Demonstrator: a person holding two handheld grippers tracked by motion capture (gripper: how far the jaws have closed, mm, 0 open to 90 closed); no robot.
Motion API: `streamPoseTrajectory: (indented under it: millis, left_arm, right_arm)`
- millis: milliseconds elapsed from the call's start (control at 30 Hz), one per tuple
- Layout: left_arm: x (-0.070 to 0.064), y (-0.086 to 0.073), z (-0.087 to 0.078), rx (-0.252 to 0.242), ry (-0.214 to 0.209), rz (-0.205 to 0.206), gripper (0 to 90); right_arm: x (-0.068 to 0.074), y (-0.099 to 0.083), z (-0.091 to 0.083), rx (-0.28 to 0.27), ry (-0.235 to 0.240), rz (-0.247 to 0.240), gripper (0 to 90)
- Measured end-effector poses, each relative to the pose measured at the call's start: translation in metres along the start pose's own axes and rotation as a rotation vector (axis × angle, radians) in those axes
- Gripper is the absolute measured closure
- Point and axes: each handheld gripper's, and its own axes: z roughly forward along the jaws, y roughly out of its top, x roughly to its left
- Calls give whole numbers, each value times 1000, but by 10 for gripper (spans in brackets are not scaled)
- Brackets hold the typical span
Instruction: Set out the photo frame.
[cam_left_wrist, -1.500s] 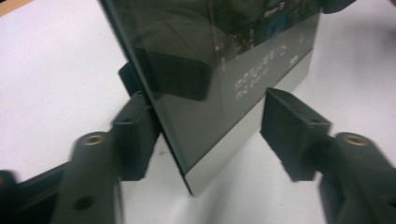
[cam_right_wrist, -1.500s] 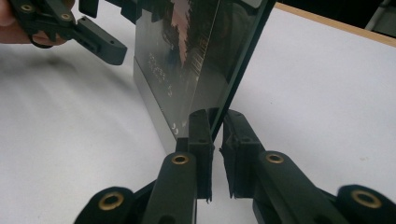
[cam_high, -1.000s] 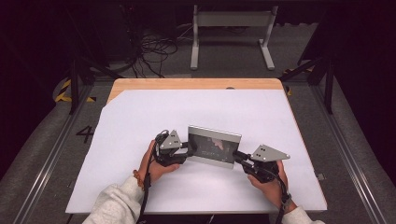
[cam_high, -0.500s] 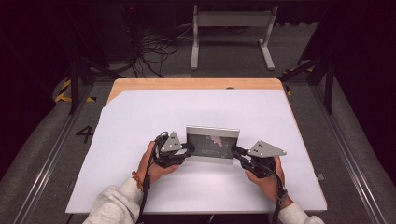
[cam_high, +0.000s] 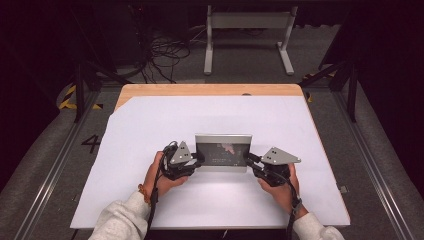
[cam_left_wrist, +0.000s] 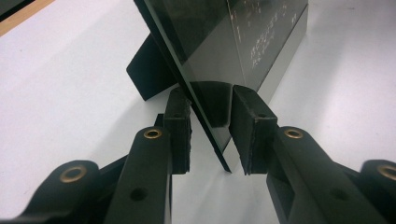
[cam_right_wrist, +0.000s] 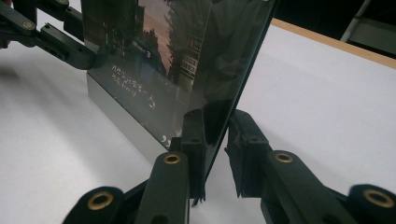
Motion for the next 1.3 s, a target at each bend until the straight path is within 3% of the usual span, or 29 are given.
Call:
streamPoseTrajectory:
  millis: [200, 633, 1300]
  left_arm:
    - [2, -1, -2, 8, 16, 0, 693]
    - [4, -4, -1, 16, 3, -6, 696]
    - [7, -9, -8, 14, 17, -32, 663]
  right_arm:
    - [2, 1, 4, -1, 4, -3, 773]
    - [6, 0, 9, 30, 5, -16, 750]
    - [1, 0, -1, 42, 5, -22, 740]
